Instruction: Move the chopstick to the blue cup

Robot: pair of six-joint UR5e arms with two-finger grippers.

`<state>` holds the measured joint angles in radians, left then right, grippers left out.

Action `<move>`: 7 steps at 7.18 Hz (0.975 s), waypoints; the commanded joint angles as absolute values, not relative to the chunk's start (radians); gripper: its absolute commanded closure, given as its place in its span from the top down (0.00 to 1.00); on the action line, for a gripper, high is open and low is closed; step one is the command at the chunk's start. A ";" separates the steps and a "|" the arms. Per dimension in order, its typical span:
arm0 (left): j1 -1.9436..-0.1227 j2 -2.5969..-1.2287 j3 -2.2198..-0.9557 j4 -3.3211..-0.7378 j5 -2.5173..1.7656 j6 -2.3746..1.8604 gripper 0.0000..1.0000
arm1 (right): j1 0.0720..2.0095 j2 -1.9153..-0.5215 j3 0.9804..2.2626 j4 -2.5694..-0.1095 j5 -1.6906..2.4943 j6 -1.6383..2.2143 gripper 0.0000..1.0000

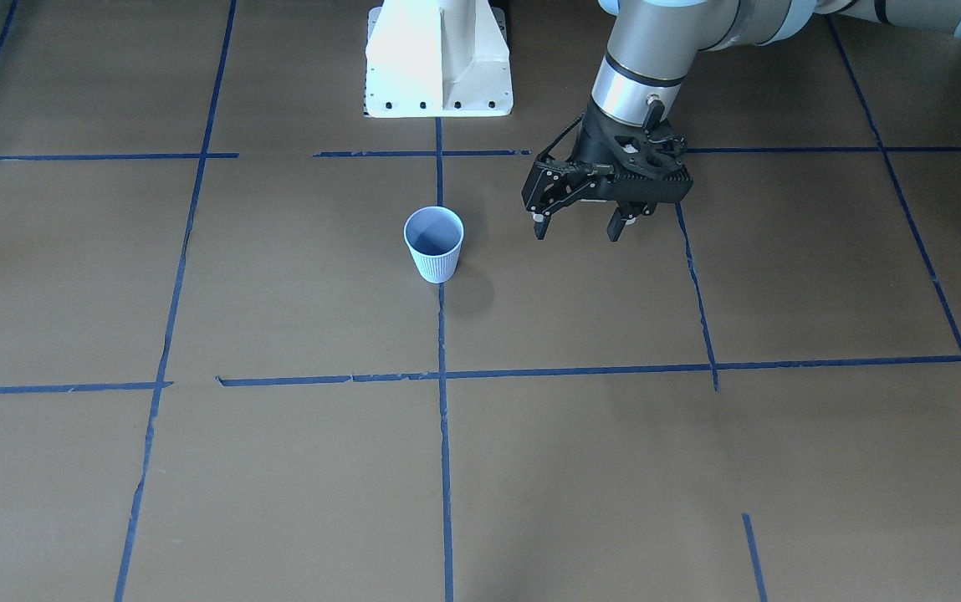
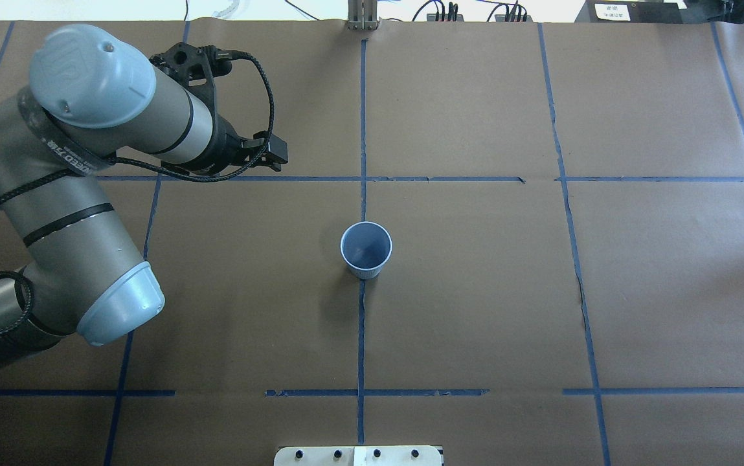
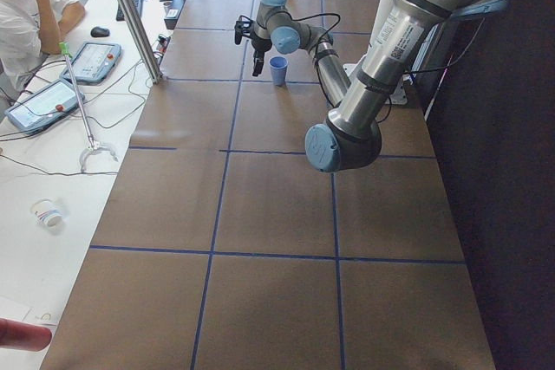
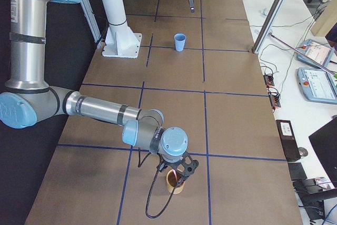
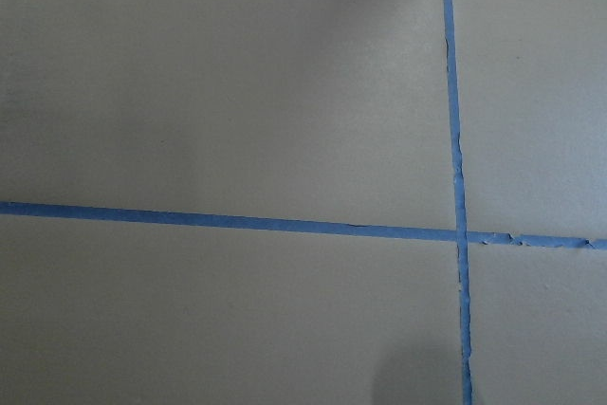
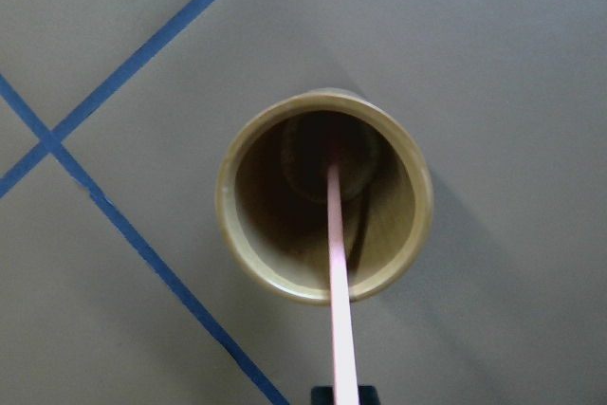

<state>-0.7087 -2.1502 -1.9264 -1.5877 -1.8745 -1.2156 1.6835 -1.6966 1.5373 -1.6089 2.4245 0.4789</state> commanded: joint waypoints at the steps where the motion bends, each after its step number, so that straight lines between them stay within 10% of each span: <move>1: -0.710 -2.149 -1.931 -1.588 -1.875 -1.221 1.00 | 1.687 -1.700 1.584 -1.609 2.447 0.469 0.00; 7: -0.710 -2.148 -1.939 -1.589 -1.875 -1.239 1.00 | 1.836 -1.616 2.000 -2.139 2.454 0.483 0.00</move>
<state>-0.7089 -2.1477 -1.9379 -1.5880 -1.8745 -1.2397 1.8460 -1.6652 1.9195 -1.9824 2.4418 0.4744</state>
